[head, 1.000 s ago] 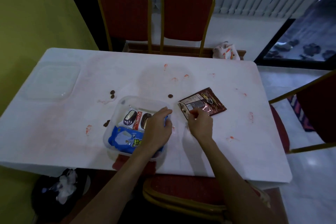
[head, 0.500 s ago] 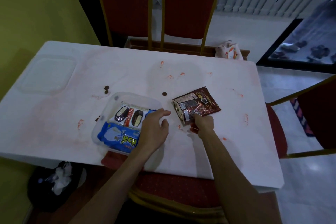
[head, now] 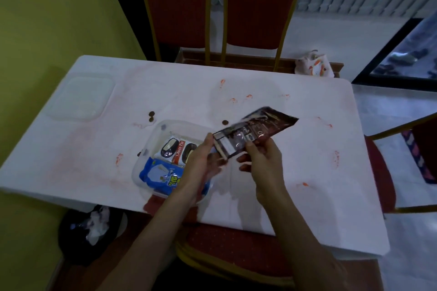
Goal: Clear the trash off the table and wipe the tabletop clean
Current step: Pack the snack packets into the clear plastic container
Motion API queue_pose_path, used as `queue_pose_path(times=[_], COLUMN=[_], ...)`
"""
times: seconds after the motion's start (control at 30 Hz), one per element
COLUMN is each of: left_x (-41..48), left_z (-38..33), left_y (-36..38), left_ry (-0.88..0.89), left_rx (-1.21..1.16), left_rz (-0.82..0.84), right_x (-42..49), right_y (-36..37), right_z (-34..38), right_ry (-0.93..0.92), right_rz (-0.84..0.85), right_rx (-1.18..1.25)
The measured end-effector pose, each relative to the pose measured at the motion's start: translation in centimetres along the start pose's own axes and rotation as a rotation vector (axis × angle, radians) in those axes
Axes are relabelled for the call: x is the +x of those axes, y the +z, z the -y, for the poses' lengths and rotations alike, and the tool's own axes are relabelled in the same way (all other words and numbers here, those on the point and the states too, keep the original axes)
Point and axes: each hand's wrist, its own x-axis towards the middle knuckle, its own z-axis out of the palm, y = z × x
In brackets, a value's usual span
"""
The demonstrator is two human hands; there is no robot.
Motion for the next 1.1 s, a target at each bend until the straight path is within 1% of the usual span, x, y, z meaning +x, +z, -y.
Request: queue_pose_path(times=[0.03, 0.07, 0.13, 0.23, 0.27, 0.33, 0.4, 0.47, 0.53, 0.63, 0.67, 0.73, 0.8, 0.83, 0.9, 0.97, 1.03, 1.1], left_x=[-0.1, -0.1, 0.1, 0.4, 0.5, 0.6, 0.8, 0.9, 1.4, 2.3, 2.7, 3.6, 4.5, 4.8, 5.4, 5.4, 5.0, 4.7], left_z=[-0.2, -0.3, 0.0, 0.7, 0.8, 1.1, 1.4, 1.3, 1.2, 0.9, 0.9, 1.0, 1.5, 1.7, 2.6, 3.4, 3.9, 4.5], left_y=[-0.4, -1.0, -2.6, -5.7, -6.9, -9.3, -11.5, -13.2, -14.0, -14.0, -13.8, -13.5, -13.2, -13.1, -13.0, -12.6, -12.0, -11.7], left_ry=[-0.081, -0.109, -0.060, -0.010, -0.007, 0.004, 0.017, 0.030, 0.038, 0.079, 0.109, 0.208, 0.309, 0.370, 0.465, 0.486, 0.560, 0.638], left_rx=[-0.111, -0.176, -0.188, -0.224, -0.231, -0.205, -0.160, -0.112, -0.066, 0.007, 0.077, 0.338, 0.618, 0.722, 0.872, 0.994, 1.137, 1.274], left_rz=[0.038, 0.060, 0.025, -0.087, -0.114, -0.145, -0.163, -0.180, -0.160, -0.145, -0.163, -0.248, -0.344, -0.385, -0.426, -0.474, -0.538, -0.534], right_x=[-1.1, -1.8, -2.7, -2.8, -2.5, -1.7, -0.5, 0.6, 1.4, 1.7, 1.7, 1.4, 1.2, 1.1, 1.1, 1.0, 0.6, 0.2], right_y=[0.6, 1.2, 2.0, 2.4, 2.4, 2.1, 1.9, 1.7, 2.0, 3.4, 3.8, 4.8, 5.4, 5.7, 6.1, 6.4, 6.7, 6.7], right_z=[-0.3, -0.8, -1.9, -2.8, -3.1, -3.8, -4.6, -5.0, -5.4, -6.0, -6.4, -7.2, -8.1, -8.4, -8.8, -9.2, -9.6, -10.3], right_ry=[-0.026, -0.046, -0.048, 0.045, 0.078, 0.095, 0.074, 0.034, -0.040, -0.168, -0.213, -0.301, -0.383, -0.409, -0.442, -0.494, -0.552, -0.595], right_rz=[0.043, 0.081, 0.166, 0.320, 0.326, 0.238, 0.122, 0.069, 0.097, 0.213, 0.251, 0.301, 0.303, 0.293, 0.277, 0.289, 0.297, 0.290], right_rx=[-0.043, -0.091, -0.203, -0.332, -0.346, -0.399, -0.484, -0.572, -0.650, -0.802, -0.863, -0.999, -1.110, -1.150, -1.240, -1.328, -1.389, -1.430])
